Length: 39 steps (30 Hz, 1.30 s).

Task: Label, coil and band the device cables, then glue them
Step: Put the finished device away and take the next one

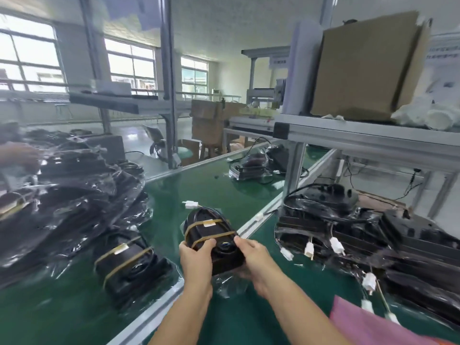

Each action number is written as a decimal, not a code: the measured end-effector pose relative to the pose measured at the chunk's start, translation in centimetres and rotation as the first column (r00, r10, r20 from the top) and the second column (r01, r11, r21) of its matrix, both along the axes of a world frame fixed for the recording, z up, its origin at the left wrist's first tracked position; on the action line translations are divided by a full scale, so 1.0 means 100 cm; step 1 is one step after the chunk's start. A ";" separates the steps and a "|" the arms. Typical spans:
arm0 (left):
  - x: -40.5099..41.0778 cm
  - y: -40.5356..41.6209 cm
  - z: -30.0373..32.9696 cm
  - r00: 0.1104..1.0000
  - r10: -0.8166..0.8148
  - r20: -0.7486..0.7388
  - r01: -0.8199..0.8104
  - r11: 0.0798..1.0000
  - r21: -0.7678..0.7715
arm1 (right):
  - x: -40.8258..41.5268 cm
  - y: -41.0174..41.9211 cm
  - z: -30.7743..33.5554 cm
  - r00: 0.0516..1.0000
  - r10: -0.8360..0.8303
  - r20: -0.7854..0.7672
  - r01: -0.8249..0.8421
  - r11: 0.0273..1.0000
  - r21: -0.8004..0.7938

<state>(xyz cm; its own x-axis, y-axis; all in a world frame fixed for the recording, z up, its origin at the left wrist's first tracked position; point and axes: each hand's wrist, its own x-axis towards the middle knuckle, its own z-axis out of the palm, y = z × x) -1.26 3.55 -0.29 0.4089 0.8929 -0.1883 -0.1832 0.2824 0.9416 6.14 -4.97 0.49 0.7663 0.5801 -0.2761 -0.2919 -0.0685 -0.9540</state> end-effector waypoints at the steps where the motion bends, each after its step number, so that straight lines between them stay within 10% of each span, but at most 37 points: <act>1: 0.001 0.008 -0.002 0.999 0.018 -0.033 -0.018 1.000 0.007 | 0.001 0.012 -0.004 1.000 -0.002 -0.020 0.002 1.000 0.012; 6: 0.002 0.032 -0.008 0.894 0.072 -0.442 0.069 0.953 0.296 | 0.007 0.057 -0.014 0.998 -0.001 0.068 0.005 0.998 -0.058; 12: 0.000 0.036 -0.024 0.547 0.390 -0.741 0.534 0.520 0.667 | 0.007 0.093 -0.025 0.965 0.055 0.257 0.001 0.977 -0.213; 16: 0.001 0.043 -0.028 0.657 0.428 -0.621 0.518 0.343 0.784 | 0.013 0.103 -0.022 0.906 0.164 0.391 -0.012 0.932 -0.363; 24: 0.012 0.058 -0.032 0.578 0.405 -0.709 0.610 0.362 0.704 | 0.027 0.073 -0.016 0.700 0.495 0.515 -0.181 0.820 -0.543; 30: 0.017 0.044 -0.015 0.428 0.460 -0.778 0.681 0.402 0.612 | 0.043 0.005 0.021 0.374 0.571 0.731 0.180 0.729 -0.661; 33: 0.045 0.009 0.001 0.573 0.304 -0.761 0.668 0.365 0.649 | 0.060 -0.036 0.046 0.283 0.557 0.781 0.363 0.691 -0.625; 36: 0.082 -0.036 0.023 0.853 -0.141 -0.502 0.492 0.538 0.685 | 0.071 -0.069 0.068 0.273 0.499 0.823 0.486 0.666 -0.565; 39: 0.122 -0.066 0.051 0.841 -0.453 -0.296 0.540 0.728 0.422 | 0.078 -0.097 0.081 0.256 0.450 0.856 0.580 0.636 -0.508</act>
<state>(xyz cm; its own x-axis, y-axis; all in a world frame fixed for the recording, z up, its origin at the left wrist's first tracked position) 10.97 -3.01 4.82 0.8217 0.5621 0.0944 0.0213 -0.1958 0.9804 13.95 -14.67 8.63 0.7465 0.5409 0.3877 0.6230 -0.7727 -0.1216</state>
